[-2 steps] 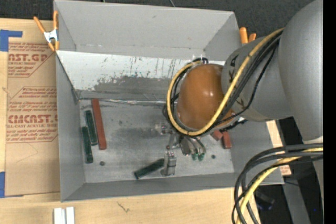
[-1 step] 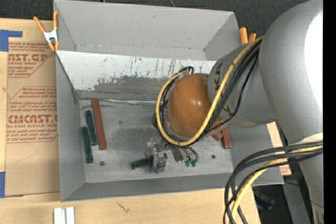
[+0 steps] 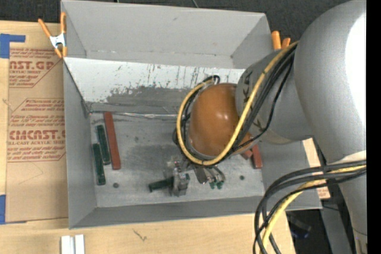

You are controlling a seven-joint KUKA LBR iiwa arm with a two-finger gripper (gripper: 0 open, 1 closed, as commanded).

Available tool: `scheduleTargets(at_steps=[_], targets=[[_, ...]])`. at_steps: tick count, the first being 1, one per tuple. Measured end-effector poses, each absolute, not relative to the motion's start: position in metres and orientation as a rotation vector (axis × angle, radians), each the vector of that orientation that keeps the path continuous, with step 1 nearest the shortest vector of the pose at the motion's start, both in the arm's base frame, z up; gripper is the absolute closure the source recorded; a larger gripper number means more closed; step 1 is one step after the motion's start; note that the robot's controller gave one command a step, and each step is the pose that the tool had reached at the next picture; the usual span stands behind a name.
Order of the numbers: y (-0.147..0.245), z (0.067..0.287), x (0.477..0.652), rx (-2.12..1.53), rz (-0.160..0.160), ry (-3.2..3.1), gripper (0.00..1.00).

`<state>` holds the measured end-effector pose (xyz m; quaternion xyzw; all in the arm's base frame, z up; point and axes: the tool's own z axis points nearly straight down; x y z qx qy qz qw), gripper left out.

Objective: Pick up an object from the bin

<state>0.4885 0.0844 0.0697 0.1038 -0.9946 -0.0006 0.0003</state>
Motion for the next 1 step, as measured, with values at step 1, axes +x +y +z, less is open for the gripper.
scheduleTargets(at_steps=[1], targets=[[0.0975,0.2133,0.5022,0.376,-0.001,-3.122,1.00]])
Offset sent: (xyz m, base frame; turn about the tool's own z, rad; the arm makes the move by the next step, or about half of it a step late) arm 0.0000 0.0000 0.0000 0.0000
